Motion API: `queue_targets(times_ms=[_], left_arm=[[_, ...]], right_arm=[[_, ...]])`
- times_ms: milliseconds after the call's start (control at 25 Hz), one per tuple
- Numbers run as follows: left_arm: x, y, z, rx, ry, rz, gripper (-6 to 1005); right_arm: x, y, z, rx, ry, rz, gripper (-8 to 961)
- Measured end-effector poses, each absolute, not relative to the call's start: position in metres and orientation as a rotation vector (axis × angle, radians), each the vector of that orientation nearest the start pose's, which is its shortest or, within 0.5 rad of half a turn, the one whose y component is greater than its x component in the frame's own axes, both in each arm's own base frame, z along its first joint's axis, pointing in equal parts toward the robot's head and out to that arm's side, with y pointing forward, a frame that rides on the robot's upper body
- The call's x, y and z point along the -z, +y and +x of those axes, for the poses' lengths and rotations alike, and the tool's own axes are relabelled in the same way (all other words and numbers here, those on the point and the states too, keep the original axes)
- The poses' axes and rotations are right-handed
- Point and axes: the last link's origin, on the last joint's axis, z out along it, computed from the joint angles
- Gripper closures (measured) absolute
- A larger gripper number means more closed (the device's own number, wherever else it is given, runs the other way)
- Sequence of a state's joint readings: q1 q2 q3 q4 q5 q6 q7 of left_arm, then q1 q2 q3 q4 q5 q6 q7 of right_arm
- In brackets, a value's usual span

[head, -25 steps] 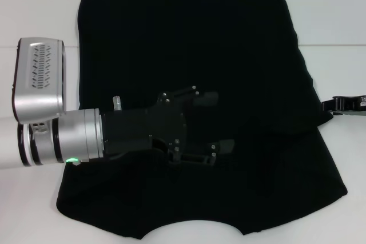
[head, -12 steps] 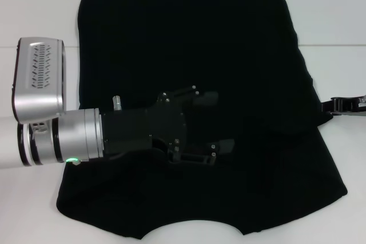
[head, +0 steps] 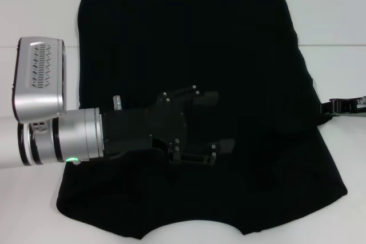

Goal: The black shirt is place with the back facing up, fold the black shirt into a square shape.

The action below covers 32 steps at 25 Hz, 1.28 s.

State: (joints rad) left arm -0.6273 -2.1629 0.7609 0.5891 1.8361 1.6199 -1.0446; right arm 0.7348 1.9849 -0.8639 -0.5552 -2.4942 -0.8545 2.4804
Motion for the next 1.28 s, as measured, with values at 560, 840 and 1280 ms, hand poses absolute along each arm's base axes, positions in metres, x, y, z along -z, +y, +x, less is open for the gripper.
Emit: queue_targets(times_ms=[560, 840, 1280], left_arm=[[0.0380, 0.3324, -0.1901, 0.995, -0.069, -2.762, 62], [0.0379, 0.3325, -0.1900, 0.995, -0.070, -2.761, 63], [0.0377, 0.3326, -0.1899, 0.997, -0.070, -2.760, 62]], right_arm=[[-0.0207, 0.4254, 0.3118, -0.042, 1.460, -1.957, 638], [-0.0192, 0.4251, 0.3114, -0.031, 1.457, -1.961, 734], [-0.0190, 0.4254, 0.3105, -0.028, 1.451, -1.968, 734]])
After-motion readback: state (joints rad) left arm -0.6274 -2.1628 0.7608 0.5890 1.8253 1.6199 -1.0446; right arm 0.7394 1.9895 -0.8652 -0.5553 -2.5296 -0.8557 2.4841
